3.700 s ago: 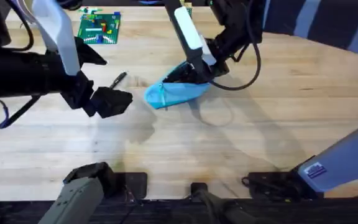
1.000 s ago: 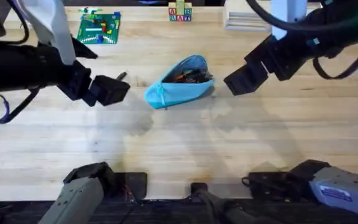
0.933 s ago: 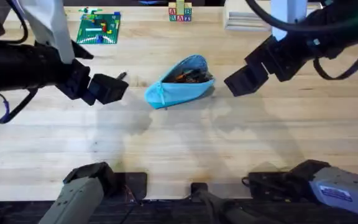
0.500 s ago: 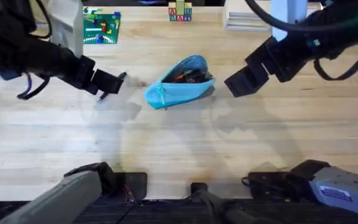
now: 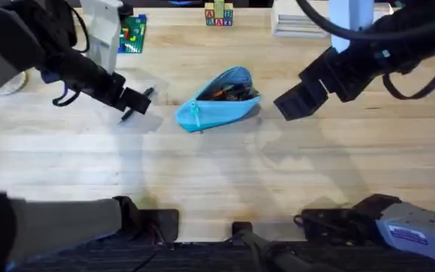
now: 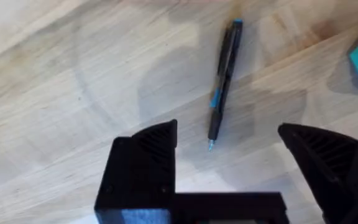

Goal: Unzip the bag, pick up the pens from the table one at a time and place them inside, then zip the bag closed.

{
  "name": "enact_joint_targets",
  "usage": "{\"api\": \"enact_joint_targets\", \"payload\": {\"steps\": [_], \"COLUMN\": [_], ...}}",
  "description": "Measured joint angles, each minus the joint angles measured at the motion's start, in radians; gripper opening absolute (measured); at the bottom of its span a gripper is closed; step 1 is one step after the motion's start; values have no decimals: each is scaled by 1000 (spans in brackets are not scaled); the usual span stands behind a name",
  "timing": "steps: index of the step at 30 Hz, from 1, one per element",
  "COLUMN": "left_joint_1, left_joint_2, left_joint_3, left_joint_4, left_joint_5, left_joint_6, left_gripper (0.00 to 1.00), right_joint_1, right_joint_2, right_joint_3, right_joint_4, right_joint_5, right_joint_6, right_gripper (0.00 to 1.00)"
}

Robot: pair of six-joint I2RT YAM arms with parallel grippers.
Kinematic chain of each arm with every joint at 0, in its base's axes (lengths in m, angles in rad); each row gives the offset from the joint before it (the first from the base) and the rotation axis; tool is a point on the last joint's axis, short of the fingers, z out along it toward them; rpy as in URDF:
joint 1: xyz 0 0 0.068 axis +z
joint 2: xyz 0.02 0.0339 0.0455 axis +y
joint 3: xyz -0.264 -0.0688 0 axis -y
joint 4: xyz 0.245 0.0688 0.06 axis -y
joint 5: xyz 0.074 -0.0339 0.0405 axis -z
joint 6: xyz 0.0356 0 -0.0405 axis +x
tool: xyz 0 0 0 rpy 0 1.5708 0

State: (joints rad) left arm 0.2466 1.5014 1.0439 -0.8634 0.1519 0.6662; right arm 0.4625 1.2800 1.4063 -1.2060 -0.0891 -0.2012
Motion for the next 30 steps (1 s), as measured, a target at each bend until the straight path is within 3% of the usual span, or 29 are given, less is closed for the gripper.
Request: {"api": "enact_joint_targets", "payload": {"steps": [10, 18, 23, 30], "left_joint_1": [1, 1, 1, 4], "left_joint_2": [175, 186, 187, 187], "left_joint_3": [0, 4, 4, 4], "left_joint_4": [87, 100, 97, 99], "left_joint_5": [-23, -20, -4, 9], "left_joint_6": [30, 37, 37, 38], "left_gripper": [993, 995, 929, 723], "right_joint_1": [0, 0, 0, 0], "right_joint_2": [0, 0, 0, 0], "right_joint_3": [0, 0, 0, 0], "right_joint_4": [0, 0, 0, 0], "right_joint_5": [0, 0, 0, 0], "right_joint_6": [0, 0, 0, 0], "right_gripper": [998, 996, 997, 997]}}
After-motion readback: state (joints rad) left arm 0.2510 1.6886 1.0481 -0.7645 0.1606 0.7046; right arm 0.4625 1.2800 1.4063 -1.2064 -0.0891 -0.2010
